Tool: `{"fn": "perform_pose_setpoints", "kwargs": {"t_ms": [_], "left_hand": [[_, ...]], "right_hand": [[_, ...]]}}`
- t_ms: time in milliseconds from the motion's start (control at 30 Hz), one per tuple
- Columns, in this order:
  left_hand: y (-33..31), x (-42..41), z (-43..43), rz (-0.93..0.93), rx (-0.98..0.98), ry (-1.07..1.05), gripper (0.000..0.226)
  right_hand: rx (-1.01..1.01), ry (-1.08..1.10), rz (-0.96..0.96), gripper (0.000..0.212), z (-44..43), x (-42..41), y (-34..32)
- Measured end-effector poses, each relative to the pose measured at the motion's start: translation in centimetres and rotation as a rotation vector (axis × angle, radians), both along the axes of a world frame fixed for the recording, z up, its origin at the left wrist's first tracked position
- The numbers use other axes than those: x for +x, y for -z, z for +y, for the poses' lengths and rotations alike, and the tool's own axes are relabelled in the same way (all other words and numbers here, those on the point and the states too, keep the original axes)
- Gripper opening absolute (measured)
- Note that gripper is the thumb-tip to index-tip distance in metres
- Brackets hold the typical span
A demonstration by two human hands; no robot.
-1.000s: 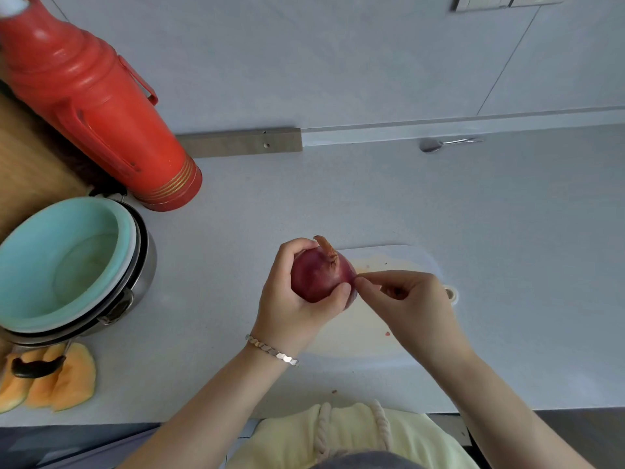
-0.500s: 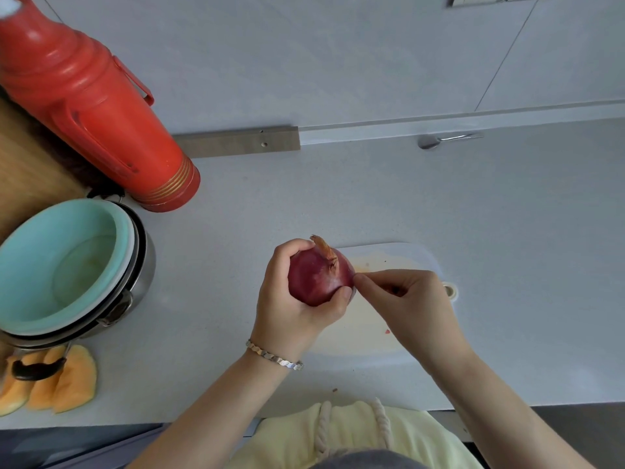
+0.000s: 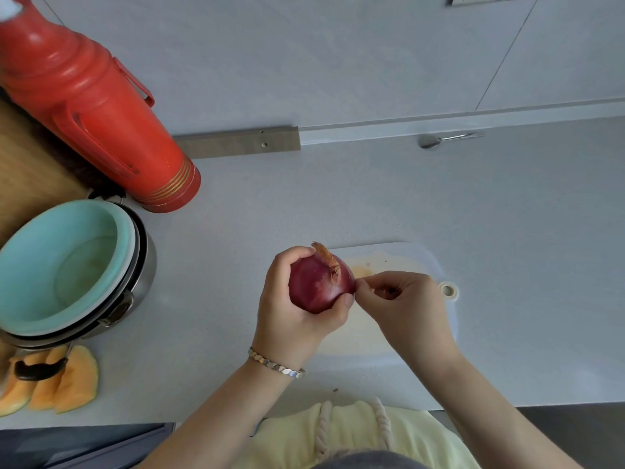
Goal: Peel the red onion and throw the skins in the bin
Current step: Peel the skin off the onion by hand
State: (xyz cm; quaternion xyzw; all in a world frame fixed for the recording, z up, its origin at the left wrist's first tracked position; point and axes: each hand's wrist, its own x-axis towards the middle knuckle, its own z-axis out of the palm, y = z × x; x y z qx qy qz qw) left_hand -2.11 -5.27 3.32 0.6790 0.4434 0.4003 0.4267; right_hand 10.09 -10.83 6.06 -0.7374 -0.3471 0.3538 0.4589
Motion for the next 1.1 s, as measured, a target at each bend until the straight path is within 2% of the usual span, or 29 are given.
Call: {"fn": "perform_pose_setpoints", "kwargs": {"t_ms": [100, 200, 367, 433, 533, 633, 800, 1100], "left_hand": [[-0.2, 0.2, 0.1, -0.054, -0.123, -0.026, 0.052], [-0.7, 0.2, 0.7, -0.141, -0.337, -0.041, 0.052], [-1.4, 0.0, 1.7, -0.156, -0.572, 0.028, 0.039], [-1.7, 0.0, 1.9, -0.125, -0.603, 0.072, 0.042], [-2.0, 0.1, 2.1, -0.074, -0.624, 0.137, 0.040], [-2.3, 0.1, 2.3, -0.026, -0.651, 0.173, 0.041], [-2.4, 0.0, 2.6, 0.069, -0.641, 0.240, 0.047], [-2.3, -0.1, 2.7, 0.156, -0.669, 0.332, 0.039]], "right_hand": [[0.036, 0.001, 0.039, 0.035, 0.0, 0.1, 0.1], [0.126, -0.039, 0.019, 0.025, -0.1, 0.9, -0.1], [0.245, -0.352, -0.068, 0.012, 0.1, 3.8, -0.8], [0.243, -0.495, -0.102, 0.019, 0.4, 4.6, -0.9], [0.223, -0.606, -0.128, 0.013, 0.7, 5.0, -1.3], [0.221, -0.629, -0.161, 0.014, 0.7, 5.1, -1.3], [0.154, -0.665, -0.110, 0.018, 0.6, 4.9, -1.5], [0.066, -0.757, -0.149, 0.016, 0.7, 5.1, -1.4]]}}
